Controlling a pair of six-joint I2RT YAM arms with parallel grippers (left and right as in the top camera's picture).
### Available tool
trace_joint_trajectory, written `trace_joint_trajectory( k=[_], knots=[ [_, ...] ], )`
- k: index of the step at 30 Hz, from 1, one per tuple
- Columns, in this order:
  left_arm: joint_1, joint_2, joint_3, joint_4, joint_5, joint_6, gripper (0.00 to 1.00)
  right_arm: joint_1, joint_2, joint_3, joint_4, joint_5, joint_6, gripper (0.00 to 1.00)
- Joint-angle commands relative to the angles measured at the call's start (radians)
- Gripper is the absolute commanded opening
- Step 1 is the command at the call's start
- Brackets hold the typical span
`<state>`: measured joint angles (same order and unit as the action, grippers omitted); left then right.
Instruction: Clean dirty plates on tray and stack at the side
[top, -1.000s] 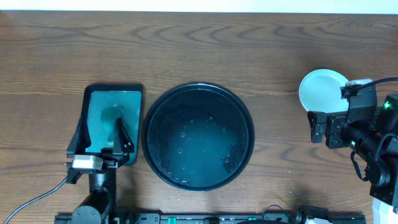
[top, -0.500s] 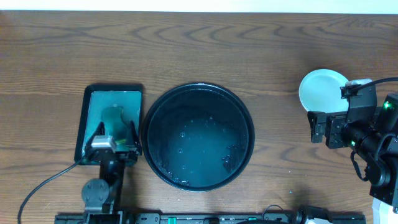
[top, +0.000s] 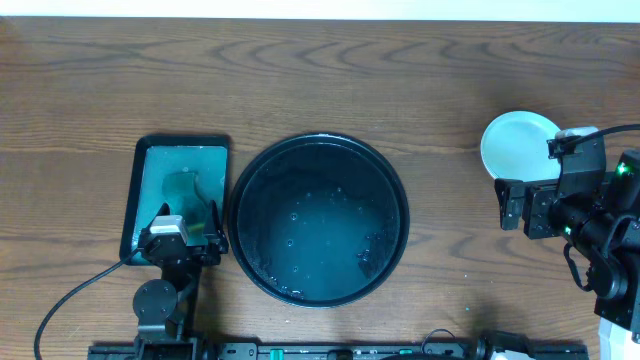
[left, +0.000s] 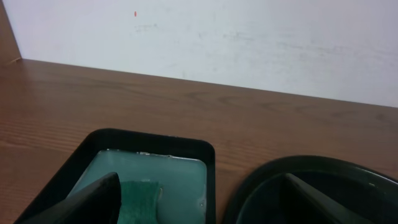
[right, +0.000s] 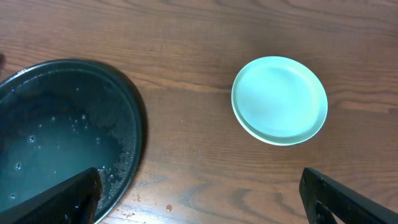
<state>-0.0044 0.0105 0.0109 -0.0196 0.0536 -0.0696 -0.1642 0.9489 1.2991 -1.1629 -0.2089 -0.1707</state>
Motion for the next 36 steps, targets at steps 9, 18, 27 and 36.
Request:
trace_joint_trajectory(
  k=[9, 18, 27, 36],
  knots=[
    [0.005, -0.009, -0.007, -0.048, -0.013, -0.166, 0.81, 0.005, -0.001, 0.009, -0.001, 0.002, -0.01, 0.99],
    [0.005, -0.009, -0.007, -0.051, -0.103, -0.344, 0.81, 0.005, -0.001, 0.009, -0.001, 0.002, -0.01, 0.99],
    [0.005, -0.009, -0.007, -0.052, -0.075, -0.148, 0.81, 0.005, -0.002, 0.009, -0.001, 0.002, -0.01, 0.99],
    [0.005, -0.009, -0.007, -0.051, -0.028, 0.054, 0.81, 0.005, -0.002, 0.009, -0.001, 0.002, -0.01, 0.99]
  ],
)
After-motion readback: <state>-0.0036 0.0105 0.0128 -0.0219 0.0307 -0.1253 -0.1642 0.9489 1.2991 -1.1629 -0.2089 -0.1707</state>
